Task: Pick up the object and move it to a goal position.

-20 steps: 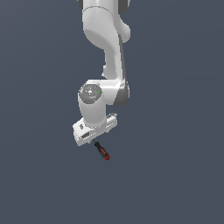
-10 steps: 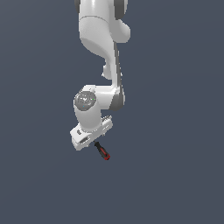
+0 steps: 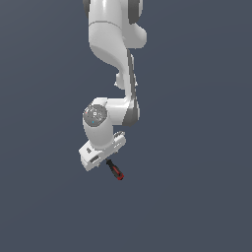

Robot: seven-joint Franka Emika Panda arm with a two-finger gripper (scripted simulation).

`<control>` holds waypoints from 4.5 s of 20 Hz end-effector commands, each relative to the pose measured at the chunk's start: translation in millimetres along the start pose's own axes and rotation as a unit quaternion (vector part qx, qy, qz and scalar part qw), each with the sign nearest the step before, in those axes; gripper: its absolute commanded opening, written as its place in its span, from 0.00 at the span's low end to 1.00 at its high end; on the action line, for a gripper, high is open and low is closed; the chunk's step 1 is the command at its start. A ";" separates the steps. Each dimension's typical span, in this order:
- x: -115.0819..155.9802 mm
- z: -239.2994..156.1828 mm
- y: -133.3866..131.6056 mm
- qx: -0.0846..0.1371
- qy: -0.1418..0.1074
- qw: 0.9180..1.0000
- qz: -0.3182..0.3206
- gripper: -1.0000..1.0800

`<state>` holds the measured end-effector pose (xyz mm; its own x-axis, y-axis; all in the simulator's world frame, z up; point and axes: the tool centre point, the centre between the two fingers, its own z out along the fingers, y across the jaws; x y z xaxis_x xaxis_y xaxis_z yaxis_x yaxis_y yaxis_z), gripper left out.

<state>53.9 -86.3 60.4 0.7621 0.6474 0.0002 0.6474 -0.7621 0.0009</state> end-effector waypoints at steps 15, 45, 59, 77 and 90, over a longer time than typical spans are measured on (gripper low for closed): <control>-0.2 45.6 0.0 0.000 0.000 1.000 -0.002 0.00; -18.7 -42.1 -44.8 0.000 -0.001 1.000 -0.002 0.00; -42.7 -162.4 -104.3 0.000 -0.001 1.000 -0.002 0.00; -68.6 -315.4 -175.3 0.000 0.000 1.000 -0.002 0.00; -71.2 -341.5 -185.1 0.000 0.000 1.000 -0.002 0.00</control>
<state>-121.1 9.1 402.2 0.7592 0.6509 0.0000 0.6509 -0.7592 0.0000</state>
